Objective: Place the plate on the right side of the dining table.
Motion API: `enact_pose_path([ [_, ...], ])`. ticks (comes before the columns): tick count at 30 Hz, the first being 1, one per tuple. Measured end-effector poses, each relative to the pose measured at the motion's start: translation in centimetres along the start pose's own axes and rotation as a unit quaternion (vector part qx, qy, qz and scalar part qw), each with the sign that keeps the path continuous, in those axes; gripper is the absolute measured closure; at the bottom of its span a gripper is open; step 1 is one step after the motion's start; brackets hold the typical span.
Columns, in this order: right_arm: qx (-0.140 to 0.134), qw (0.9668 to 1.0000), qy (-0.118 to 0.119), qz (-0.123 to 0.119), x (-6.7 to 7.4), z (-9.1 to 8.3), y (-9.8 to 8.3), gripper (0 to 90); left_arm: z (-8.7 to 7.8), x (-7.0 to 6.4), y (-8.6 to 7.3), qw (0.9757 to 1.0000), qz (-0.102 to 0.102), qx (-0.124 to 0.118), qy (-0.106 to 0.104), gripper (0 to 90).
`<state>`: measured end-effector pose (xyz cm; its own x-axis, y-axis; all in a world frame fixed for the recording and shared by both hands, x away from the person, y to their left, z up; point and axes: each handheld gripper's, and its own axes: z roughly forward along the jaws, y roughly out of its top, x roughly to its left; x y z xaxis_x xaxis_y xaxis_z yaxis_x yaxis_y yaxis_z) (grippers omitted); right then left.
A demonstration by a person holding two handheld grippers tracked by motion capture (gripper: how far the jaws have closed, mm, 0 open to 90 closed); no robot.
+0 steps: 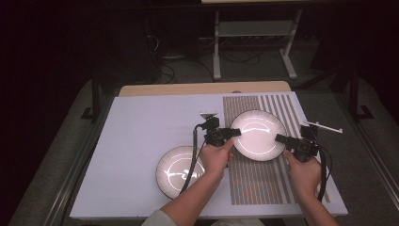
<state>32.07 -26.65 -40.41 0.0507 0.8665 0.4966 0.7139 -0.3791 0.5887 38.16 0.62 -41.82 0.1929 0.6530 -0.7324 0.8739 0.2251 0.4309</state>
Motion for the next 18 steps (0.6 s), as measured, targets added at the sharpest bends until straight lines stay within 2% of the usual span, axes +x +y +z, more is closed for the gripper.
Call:
enact_pose_path([
  [1,-0.001,1.0000,-0.001,0.004,-0.5,0.0,0.1,73.2,0.3,0.0,0.0,1.0000,0.001,0.002,-0.002,75.9],
  [3,0.001,1.0000,-0.003,0.007,-0.8,0.1,0.2,73.0,0.9,-0.3,-0.2,1.0000,0.006,0.001,0.001,75.8],
  [7,0.001,0.9998,-0.016,0.009,-1.7,0.1,0.4,73.2,2.2,-0.2,-0.6,1.0000,-0.004,0.006,-0.005,75.7],
  [14,0.007,0.9995,-0.028,0.014,-3.5,0.5,0.8,73.3,4.2,-0.5,-1.0,0.9999,0.011,0.010,-0.002,75.2],
  [18,0.010,0.9991,-0.037,0.015,-4.1,0.8,0.9,73.2,5.2,-0.3,-1.3,0.9999,0.009,0.011,-0.002,75.0],
])
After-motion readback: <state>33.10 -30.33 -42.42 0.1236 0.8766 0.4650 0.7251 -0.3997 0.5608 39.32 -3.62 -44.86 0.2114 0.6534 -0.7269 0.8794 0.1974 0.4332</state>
